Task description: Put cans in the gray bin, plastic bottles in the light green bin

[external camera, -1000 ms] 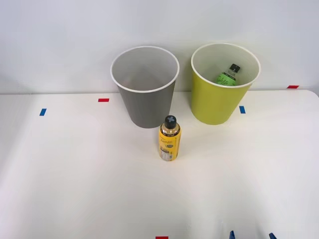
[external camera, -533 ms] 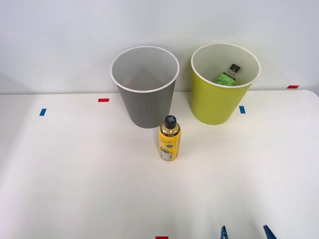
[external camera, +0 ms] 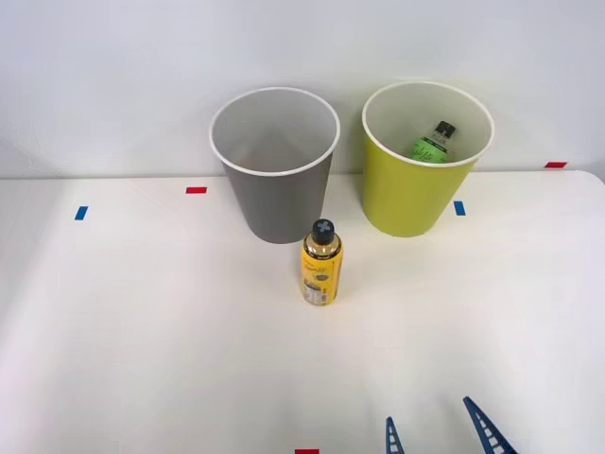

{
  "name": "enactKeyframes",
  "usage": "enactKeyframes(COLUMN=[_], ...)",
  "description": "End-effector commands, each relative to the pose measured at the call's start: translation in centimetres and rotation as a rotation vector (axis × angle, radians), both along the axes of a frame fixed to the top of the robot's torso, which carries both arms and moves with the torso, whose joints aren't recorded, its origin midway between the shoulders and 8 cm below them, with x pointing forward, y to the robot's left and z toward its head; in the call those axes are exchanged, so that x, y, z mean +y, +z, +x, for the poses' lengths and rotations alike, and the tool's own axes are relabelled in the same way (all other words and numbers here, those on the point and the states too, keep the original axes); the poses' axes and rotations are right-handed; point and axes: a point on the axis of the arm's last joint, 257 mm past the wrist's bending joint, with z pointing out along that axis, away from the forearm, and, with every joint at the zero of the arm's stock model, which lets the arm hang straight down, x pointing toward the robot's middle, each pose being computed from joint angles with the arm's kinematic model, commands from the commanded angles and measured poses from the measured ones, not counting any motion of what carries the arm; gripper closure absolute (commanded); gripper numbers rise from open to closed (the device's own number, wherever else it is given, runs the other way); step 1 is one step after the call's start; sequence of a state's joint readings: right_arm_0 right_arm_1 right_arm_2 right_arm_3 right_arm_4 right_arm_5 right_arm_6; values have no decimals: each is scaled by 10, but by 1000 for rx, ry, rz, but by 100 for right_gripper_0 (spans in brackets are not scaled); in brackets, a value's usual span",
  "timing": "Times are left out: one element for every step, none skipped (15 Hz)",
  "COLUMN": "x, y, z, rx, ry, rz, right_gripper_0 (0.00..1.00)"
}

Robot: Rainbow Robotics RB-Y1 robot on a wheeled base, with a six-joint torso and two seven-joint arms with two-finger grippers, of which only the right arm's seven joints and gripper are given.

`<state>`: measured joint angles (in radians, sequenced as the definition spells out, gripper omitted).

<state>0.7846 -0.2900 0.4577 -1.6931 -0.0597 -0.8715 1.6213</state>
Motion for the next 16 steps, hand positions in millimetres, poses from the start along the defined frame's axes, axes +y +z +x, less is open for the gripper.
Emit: enactKeyframes(x=[10, 13, 17, 20, 26, 32, 38, 48, 56, 61, 66, 70, 74, 78, 82, 85], y=[8, 8, 8, 10, 12, 17, 19, 23, 26, 29, 31, 33, 34, 36, 38, 41], z=[18, 28, 37, 48, 58, 68, 79, 91, 101, 109, 116, 123, 128, 136, 142, 148], rx=[-29, -21, -22, -23, -24, -32, -34, -34, -32, -33, -31, -28, -23, -17, -13, -12], ry=[10, 17, 28, 38, 52, 66, 82, 105, 125, 139, 151, 163, 173, 185, 192, 198], rz=[10, 24, 25, 25, 30, 35, 33, 33, 32, 35, 33, 30, 29, 24, 26, 31], right_gripper_0=[0, 0, 0, 0, 0, 0, 0, 0, 0, 0, 0, 0, 0, 0, 0, 0])
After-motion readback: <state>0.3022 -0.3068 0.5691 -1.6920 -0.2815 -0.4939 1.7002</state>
